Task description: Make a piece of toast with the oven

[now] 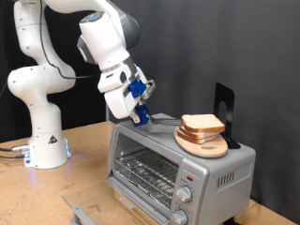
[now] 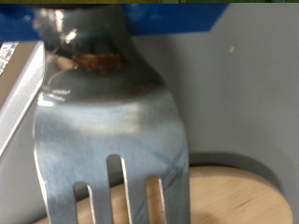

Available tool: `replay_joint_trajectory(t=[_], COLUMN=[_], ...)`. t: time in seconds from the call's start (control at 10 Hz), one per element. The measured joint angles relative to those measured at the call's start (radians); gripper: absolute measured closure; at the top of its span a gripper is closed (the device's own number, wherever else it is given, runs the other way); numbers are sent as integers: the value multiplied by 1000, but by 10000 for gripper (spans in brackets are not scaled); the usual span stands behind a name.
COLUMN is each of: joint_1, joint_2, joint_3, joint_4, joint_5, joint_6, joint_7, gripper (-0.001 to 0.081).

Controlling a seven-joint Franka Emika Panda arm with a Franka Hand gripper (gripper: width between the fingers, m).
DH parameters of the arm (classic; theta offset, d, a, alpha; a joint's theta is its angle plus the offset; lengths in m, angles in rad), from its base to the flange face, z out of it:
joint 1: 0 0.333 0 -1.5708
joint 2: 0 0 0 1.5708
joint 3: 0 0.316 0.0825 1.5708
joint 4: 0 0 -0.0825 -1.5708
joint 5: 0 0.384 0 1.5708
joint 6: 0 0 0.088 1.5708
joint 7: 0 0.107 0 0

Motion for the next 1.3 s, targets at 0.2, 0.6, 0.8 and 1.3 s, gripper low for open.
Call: replay_joint_trajectory(t=[0.2,0.6,0.8,1.3], joint_1=[1,3,6,5], joint_2=[19,66,80,111], joint_3=[13,55,74,105], joint_4=[12,40,45,74], joint_5=[0,0,1,-20], joint_6=[33,110,140,172], joint_7=[8,20,23,102], gripper=[440,440,440,440])
